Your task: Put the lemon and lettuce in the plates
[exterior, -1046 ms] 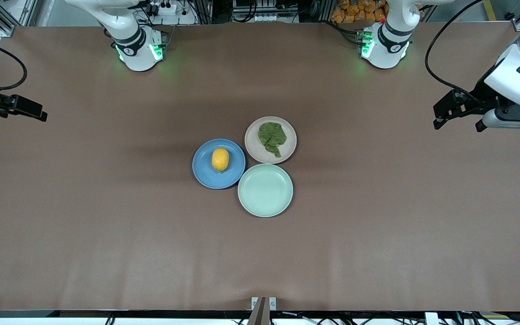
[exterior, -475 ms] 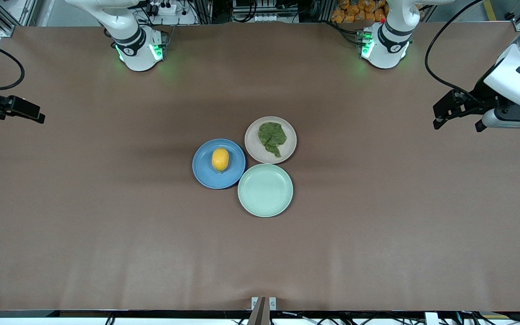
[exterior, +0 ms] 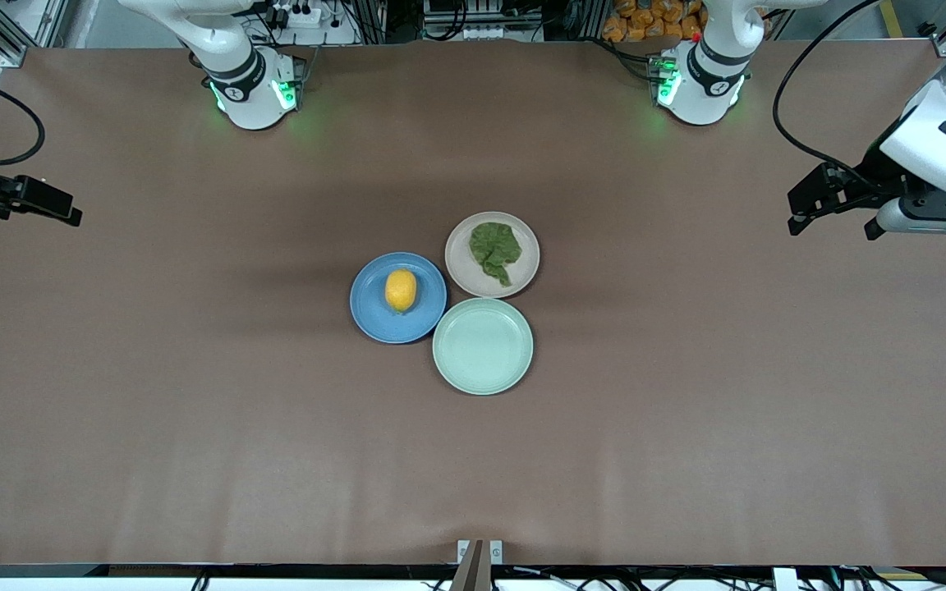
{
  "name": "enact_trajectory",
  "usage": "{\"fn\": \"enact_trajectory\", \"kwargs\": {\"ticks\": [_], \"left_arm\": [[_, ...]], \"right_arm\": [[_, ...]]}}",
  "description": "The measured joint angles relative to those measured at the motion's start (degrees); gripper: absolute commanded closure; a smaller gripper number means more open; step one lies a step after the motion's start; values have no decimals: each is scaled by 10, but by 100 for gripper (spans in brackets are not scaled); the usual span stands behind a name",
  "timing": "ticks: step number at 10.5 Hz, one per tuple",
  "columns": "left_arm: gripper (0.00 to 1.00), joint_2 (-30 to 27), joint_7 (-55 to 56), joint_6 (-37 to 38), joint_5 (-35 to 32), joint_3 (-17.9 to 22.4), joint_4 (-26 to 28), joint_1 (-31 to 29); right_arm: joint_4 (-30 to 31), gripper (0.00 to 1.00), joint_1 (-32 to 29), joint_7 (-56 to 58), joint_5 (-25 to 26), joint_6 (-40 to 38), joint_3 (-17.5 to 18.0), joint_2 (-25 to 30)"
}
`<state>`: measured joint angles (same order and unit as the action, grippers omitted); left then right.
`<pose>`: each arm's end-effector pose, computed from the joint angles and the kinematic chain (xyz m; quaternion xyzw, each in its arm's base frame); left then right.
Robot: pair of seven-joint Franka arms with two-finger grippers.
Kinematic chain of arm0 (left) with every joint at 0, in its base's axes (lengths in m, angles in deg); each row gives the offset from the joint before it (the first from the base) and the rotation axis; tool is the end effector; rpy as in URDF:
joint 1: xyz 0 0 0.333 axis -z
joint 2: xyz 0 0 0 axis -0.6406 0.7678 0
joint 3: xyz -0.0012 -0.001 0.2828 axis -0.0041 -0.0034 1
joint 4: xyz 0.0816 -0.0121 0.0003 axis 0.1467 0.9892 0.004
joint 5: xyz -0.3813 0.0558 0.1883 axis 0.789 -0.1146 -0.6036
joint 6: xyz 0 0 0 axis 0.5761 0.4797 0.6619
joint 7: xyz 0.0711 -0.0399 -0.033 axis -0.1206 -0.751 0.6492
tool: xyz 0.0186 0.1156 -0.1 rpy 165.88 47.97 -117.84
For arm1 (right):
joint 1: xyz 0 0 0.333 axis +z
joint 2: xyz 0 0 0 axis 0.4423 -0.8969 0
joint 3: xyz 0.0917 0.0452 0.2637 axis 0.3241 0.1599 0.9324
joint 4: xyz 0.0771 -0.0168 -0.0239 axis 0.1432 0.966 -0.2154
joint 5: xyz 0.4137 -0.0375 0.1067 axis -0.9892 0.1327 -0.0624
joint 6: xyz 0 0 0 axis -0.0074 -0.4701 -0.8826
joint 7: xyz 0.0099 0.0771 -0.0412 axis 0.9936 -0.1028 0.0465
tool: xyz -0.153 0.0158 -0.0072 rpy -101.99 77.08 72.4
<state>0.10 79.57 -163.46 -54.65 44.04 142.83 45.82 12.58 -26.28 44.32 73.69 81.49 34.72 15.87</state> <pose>0.5985 -0.1108 0.5570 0.9976 -0.0301 0.0601 0.0191 0.5914 -0.0162 0.5478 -0.9961 0.0599 0.0648 0.0048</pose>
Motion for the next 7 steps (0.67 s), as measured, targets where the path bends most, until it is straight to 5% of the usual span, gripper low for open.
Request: {"fn": "enact_trajectory", "kwargs": {"ticks": [7], "left_arm": [[0,0,0,15,0,0,0,0]], "right_arm": [[0,0,0,1,-1,0,0,-4]]}}
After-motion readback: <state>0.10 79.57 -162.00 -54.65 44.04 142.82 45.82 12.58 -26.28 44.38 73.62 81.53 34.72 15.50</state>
